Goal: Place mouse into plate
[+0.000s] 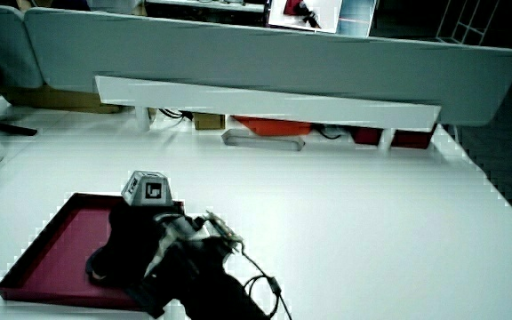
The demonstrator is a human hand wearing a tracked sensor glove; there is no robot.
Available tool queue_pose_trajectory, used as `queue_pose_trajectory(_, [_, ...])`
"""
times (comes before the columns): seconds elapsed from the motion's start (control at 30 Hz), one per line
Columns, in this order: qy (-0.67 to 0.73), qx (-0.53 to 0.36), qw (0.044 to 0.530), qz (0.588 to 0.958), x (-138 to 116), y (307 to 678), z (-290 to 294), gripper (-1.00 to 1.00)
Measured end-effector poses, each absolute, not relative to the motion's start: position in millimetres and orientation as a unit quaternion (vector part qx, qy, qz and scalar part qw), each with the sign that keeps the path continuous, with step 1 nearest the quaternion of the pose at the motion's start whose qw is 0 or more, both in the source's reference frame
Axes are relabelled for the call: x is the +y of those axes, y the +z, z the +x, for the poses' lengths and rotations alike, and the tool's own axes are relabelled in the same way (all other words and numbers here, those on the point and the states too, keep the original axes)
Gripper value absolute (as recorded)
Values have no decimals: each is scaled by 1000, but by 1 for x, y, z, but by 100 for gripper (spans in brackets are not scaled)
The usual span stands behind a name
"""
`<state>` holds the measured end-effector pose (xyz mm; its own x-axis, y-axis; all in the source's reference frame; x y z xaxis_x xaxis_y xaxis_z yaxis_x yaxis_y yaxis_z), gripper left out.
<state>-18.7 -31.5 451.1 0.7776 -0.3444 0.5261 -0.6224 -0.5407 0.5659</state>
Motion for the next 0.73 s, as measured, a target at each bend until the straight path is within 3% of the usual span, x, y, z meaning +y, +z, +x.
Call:
queue_pose_trajectory(0.2, [147, -312, 369, 863, -11, 420, 6, -100])
queue_pose_trajectory(0.33, [173, -340, 392, 837, 1, 368, 20, -100])
queue_pose_trajectory(0.37, [163, -349, 346, 856, 6, 377, 25, -100])
queue_pose_trajectory(0.47, [178, -333, 413, 829, 16, 358, 32, -100])
queue_pose_trajectory(0.53, [162, -365, 375, 837, 21, 332, 38, -100])
queue_pose_trajectory(0.73, [179, -378, 334, 845, 32, 311, 51, -100])
